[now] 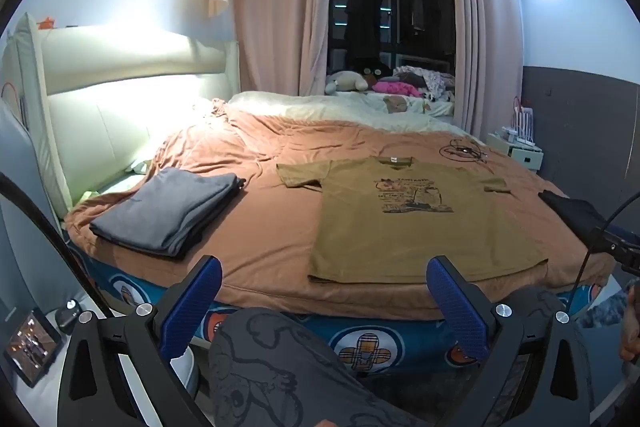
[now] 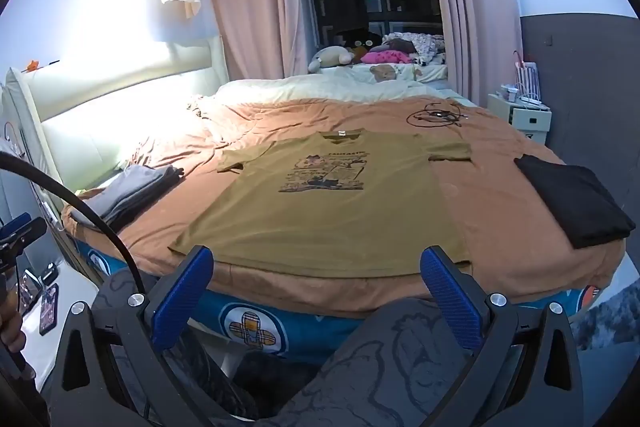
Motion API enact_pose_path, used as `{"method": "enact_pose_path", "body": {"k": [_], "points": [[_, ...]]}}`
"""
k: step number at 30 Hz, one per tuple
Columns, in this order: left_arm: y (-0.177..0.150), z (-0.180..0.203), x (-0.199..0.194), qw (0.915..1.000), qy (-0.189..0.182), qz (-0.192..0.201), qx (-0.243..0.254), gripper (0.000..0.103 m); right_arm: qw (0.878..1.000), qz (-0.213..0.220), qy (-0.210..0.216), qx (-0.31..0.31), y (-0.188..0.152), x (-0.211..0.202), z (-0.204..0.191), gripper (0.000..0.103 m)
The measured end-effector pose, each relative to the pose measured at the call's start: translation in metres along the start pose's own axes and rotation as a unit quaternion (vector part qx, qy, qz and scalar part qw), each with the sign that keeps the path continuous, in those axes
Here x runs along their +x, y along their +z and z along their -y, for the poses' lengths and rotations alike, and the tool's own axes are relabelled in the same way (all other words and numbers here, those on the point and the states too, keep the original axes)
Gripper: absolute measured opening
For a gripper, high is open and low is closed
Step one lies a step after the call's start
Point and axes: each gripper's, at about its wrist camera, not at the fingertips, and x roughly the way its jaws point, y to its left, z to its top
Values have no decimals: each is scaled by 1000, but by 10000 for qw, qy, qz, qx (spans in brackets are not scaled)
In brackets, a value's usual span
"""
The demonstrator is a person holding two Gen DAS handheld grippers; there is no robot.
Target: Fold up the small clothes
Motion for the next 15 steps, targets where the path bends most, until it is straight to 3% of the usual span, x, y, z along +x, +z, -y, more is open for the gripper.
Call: {"method": "enact_pose_path", "body": {"k": [15], "points": [[-2,-7,-15,9998,-42,189,49,103,9999,77,-60,-96,5,-10,-3,103]]}}
